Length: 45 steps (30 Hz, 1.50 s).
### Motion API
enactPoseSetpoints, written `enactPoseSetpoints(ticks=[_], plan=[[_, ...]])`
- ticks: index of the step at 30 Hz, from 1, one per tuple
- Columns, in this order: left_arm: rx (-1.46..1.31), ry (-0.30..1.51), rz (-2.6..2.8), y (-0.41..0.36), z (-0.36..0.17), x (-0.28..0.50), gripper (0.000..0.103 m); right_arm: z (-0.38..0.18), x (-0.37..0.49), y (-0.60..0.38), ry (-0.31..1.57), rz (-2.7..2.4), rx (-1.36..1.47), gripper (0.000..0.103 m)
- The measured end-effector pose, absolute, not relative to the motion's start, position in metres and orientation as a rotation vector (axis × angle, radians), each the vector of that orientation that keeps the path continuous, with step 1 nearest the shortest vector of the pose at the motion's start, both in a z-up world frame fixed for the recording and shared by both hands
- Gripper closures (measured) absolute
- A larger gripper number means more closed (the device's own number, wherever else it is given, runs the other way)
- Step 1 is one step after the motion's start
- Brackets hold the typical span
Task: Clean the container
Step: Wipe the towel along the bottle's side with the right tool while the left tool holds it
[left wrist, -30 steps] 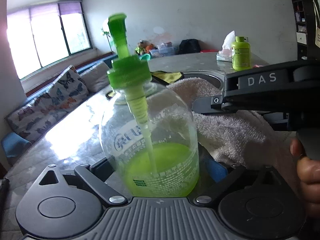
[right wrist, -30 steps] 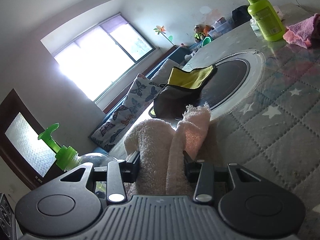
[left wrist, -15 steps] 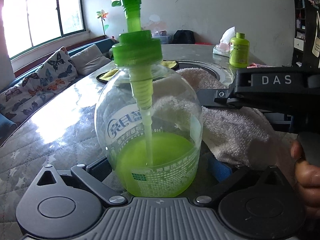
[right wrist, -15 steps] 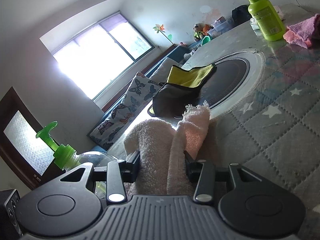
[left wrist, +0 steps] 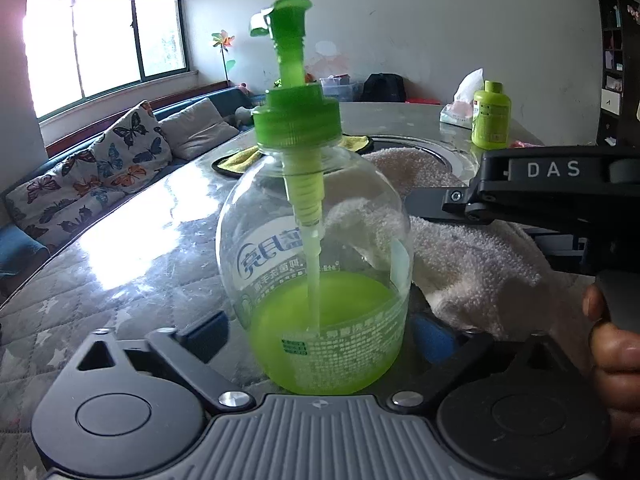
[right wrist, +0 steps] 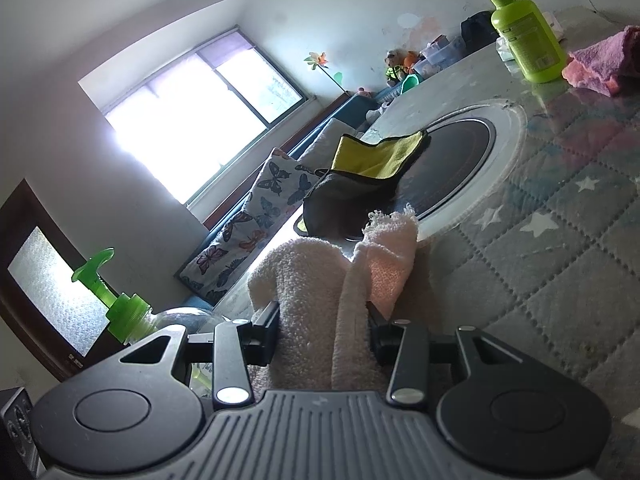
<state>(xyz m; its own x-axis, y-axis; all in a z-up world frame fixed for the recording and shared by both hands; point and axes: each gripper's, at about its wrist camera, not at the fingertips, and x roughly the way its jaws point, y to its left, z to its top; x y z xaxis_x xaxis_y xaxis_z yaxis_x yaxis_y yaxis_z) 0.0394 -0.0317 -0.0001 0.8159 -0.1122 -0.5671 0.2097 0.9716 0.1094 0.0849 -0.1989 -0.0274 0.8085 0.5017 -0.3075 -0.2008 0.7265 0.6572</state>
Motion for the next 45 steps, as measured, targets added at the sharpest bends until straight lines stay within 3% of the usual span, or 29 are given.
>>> enactPoseSetpoints(ticks=[4,25,38,45], plan=[[0.163,0.593,-0.182,-0.03,0.0,0.037,0.016,-0.027,0.084,-0.2,0.489,0.395,0.649,0.061],[0.279,0.555,-0.464,-0.018,0.001,0.038,0.016,-0.023,0.074,-0.22,0.351,0.424,0.743,0.061],[0.294,0.55,-0.457,-0.019,-0.001,0.038,0.016,-0.029,0.089,-0.203,0.507,0.34,0.621,0.061],[0.314,0.546,-0.448,-0.023,-0.004,0.04,0.016,-0.021,0.069,-0.216,0.332,0.462,0.742,0.061]])
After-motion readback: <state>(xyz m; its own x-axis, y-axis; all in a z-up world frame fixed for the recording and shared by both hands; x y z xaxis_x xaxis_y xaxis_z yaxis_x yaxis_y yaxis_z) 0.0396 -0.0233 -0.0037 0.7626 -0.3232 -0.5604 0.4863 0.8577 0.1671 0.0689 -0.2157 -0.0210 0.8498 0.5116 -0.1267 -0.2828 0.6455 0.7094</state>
